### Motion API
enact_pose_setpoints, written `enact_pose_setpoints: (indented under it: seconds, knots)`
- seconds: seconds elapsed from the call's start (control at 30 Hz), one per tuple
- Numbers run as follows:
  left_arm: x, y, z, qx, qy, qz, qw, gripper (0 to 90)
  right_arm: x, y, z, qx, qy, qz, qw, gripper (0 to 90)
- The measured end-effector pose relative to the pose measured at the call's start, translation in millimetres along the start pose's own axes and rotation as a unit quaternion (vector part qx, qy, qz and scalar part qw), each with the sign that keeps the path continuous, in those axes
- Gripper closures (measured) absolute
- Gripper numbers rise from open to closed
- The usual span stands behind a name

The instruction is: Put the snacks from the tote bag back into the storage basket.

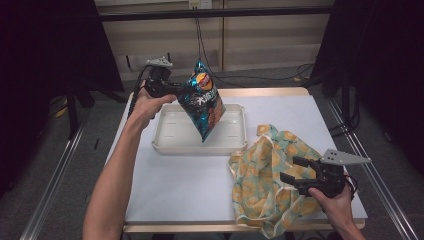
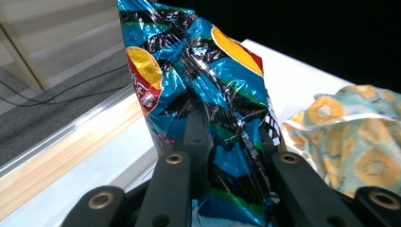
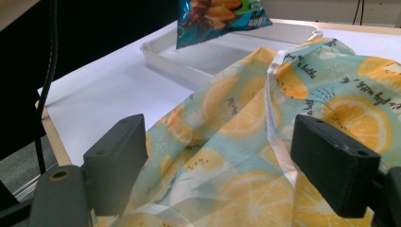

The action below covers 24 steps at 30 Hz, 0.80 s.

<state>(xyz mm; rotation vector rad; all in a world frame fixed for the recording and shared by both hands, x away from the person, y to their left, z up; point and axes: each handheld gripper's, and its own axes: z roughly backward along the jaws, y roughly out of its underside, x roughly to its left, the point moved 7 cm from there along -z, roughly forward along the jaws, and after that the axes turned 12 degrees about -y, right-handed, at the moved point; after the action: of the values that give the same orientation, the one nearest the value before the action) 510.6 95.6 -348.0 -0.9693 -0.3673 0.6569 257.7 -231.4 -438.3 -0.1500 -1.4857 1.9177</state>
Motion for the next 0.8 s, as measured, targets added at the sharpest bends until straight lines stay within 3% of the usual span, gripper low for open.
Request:
enact_pose_setpoints:
  seconds: [0.1,0.4,0.53,0.67,0.8]
  knots:
    - [2.7,5.1,-7.5,0.016,-0.007,-0.005,0.9998,76.4,0.2,1.0,-0.6,0.001,0.001,0.000,1.0000,18.4]
    - [4.1,11.8,-25.2,0.024,-0.003,0.008,0.9997,75.8,-0.7,3.8,-3.1,0.007,0.001,0.002,1.0000,18.7]
    - [4.8,19.6,-38.7,0.043,-0.009,0.006,0.9990,75.5,-1.7,5.8,-4.0,0.011,-0.001,0.002,0.9999,18.8]
    - [7.4,20.6,-46.3,0.038,0.001,0.014,0.9992,75.3,-1.2,6.1,-3.0,0.012,-0.003,0.003,0.9999,18.8]
    - [11.5,23.3,-49.0,0.043,-0.008,0.018,0.9989,75.1,-2.0,6.8,-3.3,0.014,-0.004,0.000,0.9999,18.9]
